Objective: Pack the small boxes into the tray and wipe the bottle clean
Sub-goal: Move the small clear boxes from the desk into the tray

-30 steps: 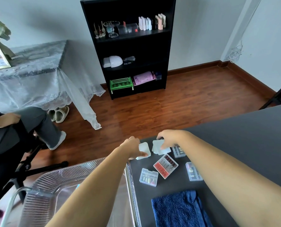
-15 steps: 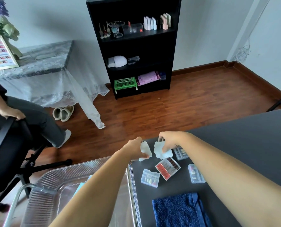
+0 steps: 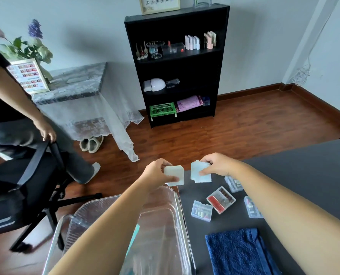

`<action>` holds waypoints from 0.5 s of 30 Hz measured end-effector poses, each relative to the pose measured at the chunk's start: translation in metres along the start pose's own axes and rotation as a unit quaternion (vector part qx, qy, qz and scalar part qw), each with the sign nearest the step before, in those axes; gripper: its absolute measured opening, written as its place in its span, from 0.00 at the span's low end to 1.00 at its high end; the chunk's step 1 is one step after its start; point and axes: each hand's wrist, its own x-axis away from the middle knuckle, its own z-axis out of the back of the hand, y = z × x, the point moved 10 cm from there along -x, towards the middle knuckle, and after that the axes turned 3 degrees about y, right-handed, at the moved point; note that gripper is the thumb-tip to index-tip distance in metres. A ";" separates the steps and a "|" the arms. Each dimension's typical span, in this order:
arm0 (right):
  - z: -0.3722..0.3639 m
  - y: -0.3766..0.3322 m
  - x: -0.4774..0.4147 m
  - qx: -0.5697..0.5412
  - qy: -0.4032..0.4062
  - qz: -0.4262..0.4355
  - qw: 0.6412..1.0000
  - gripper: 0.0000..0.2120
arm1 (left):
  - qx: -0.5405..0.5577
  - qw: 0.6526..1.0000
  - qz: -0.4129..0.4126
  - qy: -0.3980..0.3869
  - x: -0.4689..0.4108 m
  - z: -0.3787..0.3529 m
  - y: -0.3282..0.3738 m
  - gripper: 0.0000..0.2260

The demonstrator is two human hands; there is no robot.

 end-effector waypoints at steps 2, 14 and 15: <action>-0.008 -0.010 0.009 -0.034 0.016 0.003 0.999 0.19 | 0.010 1.000 -0.001 -0.001 0.009 0.016 -0.013 0.20; -0.131 -0.083 0.057 -0.075 -0.007 -0.009 0.997 0.18 | -0.007 0.999 0.044 0.002 0.059 0.069 -0.113 0.19; -0.145 -0.081 0.057 -0.078 0.004 -0.022 0.997 0.19 | -0.009 0.999 0.046 -0.006 0.059 0.067 -0.120 0.19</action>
